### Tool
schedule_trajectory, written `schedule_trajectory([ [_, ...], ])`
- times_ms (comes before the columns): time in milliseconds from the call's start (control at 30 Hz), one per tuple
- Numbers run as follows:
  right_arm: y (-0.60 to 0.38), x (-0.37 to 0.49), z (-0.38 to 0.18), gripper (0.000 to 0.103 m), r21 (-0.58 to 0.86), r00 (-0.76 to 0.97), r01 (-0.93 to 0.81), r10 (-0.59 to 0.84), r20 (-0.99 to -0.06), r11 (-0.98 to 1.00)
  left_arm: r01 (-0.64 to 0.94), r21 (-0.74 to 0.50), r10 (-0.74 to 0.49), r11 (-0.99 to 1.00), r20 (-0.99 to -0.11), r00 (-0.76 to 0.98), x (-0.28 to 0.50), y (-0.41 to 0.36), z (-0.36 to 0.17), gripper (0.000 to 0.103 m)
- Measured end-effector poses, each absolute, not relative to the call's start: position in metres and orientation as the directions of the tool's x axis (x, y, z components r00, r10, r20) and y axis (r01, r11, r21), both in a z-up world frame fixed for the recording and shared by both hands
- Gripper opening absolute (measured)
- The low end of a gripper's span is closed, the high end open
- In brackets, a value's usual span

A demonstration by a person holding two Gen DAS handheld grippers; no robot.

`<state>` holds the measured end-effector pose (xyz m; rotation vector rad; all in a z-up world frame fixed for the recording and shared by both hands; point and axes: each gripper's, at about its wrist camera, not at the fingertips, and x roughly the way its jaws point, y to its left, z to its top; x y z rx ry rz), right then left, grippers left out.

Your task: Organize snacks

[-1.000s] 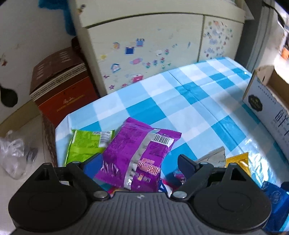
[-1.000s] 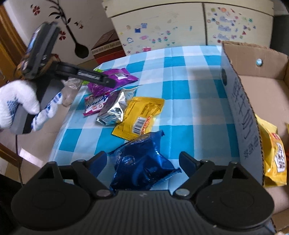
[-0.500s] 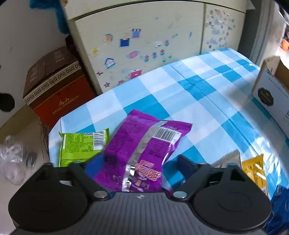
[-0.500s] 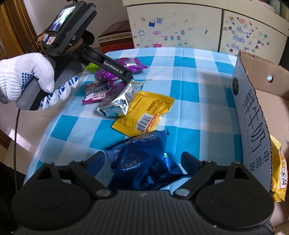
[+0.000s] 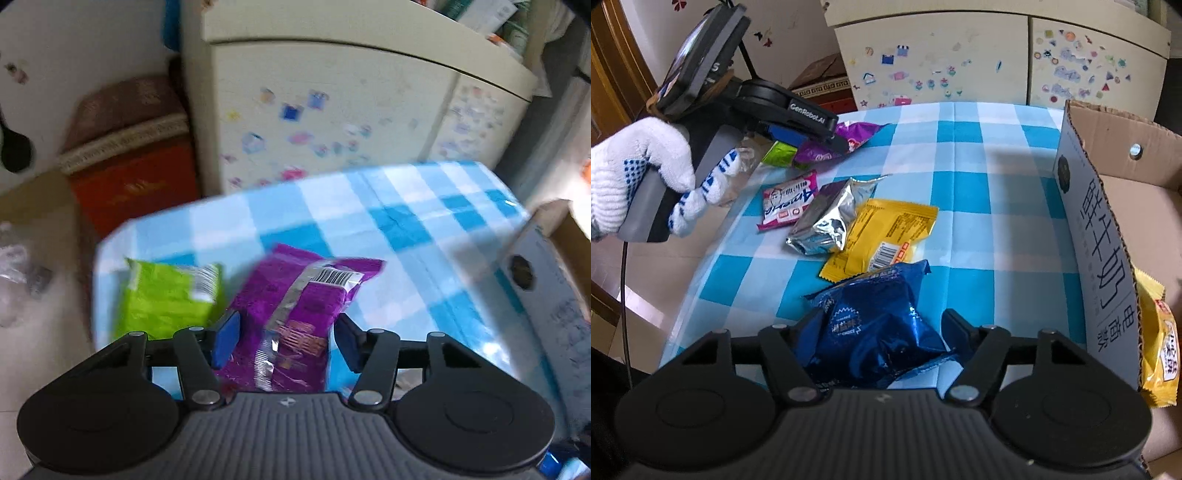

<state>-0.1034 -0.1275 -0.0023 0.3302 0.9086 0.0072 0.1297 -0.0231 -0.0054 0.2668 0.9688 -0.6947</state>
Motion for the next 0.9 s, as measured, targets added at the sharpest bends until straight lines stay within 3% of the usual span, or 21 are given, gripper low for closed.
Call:
schedule_trajectory([
  [67, -0.128, -0.104, -0.002, 0.070, 0.294, 0.616, 0.134, 0.153, -0.773, 0.946, 0.684, -0.007, -0.392, 0.729, -0.824, 0.410, 0.120, -0.027, -0.007, 0.063],
  [133, -0.129, -0.104, -0.003, 0.070, 0.299, 0.615, 0.137, 0.156, -0.773, 0.944, 0.712, 0.060, -0.379, 0.700, -0.813, 0.441, 0.113, -0.032, -0.007, 0.074],
  [200, -0.129, -0.103, -0.003, 0.070, 0.300, 0.615, 0.139, 0.155, -0.773, 0.944, 0.713, 0.051, -0.393, 0.699, -0.806, 0.443, 0.115, -0.033, -0.006, 0.082],
  [367, -0.130, -0.104, -0.004, 0.070, 0.309, 0.616, 0.147, 0.158, -0.772, 0.940, 0.690, 0.033, -0.392, 0.723, -0.803, 0.450, 0.131, -0.037, -0.012, 0.091],
  [567, -0.131, -0.103, -0.006, 0.070, 0.312, 0.618, 0.160, 0.152, -0.772, 0.936, 0.706, 0.039, -0.380, 0.707, -0.821, 0.426, 0.131, -0.049, -0.025, 0.092],
  [667, -0.133, -0.103, -0.006, 0.070, 0.313, 0.616, 0.173, 0.145, -0.774, 0.934, 0.710, 0.037, -0.383, 0.703, -0.821, 0.423, 0.128, -0.052, -0.028, 0.087],
  [733, -0.135, -0.103, -0.006, 0.070, 0.322, 0.618, 0.186, 0.144, -0.773, 0.928, 0.704, 0.025, -0.387, 0.710, -0.821, 0.420, 0.127, -0.052, -0.027, 0.078],
  [900, -0.138, -0.103, -0.001, 0.070, 0.331, 0.636, 0.198, 0.136, -0.760, 0.923, 0.676, 0.016, -0.391, 0.736, -0.805, 0.446, 0.122, -0.048, -0.016, 0.075],
])
